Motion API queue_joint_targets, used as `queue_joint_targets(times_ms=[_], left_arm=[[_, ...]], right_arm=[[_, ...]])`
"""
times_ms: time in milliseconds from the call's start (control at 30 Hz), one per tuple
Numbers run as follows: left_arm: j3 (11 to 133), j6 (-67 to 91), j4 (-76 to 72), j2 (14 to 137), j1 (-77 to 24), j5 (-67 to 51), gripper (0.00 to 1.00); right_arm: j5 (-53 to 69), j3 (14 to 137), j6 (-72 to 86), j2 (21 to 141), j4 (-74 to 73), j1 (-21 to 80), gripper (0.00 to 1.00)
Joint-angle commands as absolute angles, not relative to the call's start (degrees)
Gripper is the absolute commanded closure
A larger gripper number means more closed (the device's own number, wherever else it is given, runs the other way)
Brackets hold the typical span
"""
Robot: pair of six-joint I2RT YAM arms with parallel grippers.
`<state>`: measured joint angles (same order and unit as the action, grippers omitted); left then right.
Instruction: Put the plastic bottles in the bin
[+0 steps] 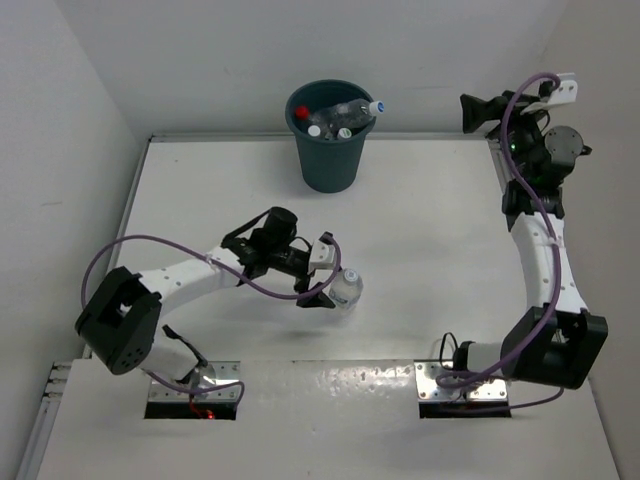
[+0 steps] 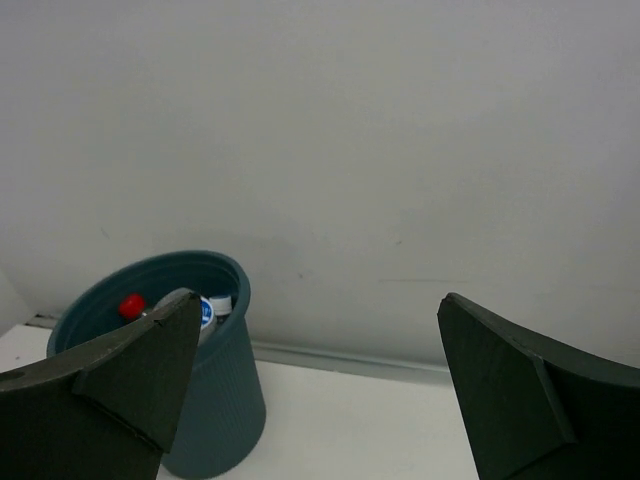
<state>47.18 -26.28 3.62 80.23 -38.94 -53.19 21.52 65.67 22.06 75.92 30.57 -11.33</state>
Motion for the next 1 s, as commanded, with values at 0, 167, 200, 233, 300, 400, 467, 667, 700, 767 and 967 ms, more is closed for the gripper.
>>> queue_joint_targets(times_ms=[0,167,200,233,300,400,467,667,700,767,967], left_arm=[[49.83,-31.9,2.56,82.79,-41.21,-55.9,0.01],[48.6,-29.97,-4.38,85.33,-41.75,-51.69,0.01],[48.08,-29.97,-6.22,85.86,-41.75,-51.68,0.01],[48.08,-30.49,-6.76,87.17,-41.75,-50.98,0.01],[49.73,-30.5,-7.55,88.67,-41.75,-50.98,0.01],[51.41,-29.98,-7.56,90.7,-41.75,-52.46,0.01],[52.03,-28.49,-8.08,91.41,-41.75,-53.08,0.01],[52.55,-13.75,-18.09,91.93,-42.28,-50.46,0.01],[53.08,-12.67,-18.63,91.93,-42.28,-49.67,0.01],[54.48,-11.43,-17.94,91.93,-42.28,-48.96,0.1],[60.81,-10.9,-7.93,90.01,-40.35,-48.96,0.47]], right_arm=[[23.29,64.61,23.47,72.16,30.5,-12.39,0.0],[28.56,63.11,25.13,70.58,28.66,-13.53,0.0],[29.09,62.67,25.05,70.05,28.39,-13.71,0.0],[29.44,62.23,25.05,69.7,27.95,-13.71,0.0],[30.23,61.79,24.79,69.09,27.6,-13.8,0.0],[30.76,61.44,24.26,68.56,26.72,-13.89,0.0],[30.76,61.35,23.73,68.47,26.28,-14.06,0.0],[30.67,60.3,23.56,68.2,26.02,-14.68,0.0],[30.76,60.12,23.64,68.03,26.1,-14.85,0.0],[30.85,59.68,23.38,68.12,26.37,-14.77,0.0],[31.2,58.89,21.98,67.68,26.46,-15.2,0.0]])
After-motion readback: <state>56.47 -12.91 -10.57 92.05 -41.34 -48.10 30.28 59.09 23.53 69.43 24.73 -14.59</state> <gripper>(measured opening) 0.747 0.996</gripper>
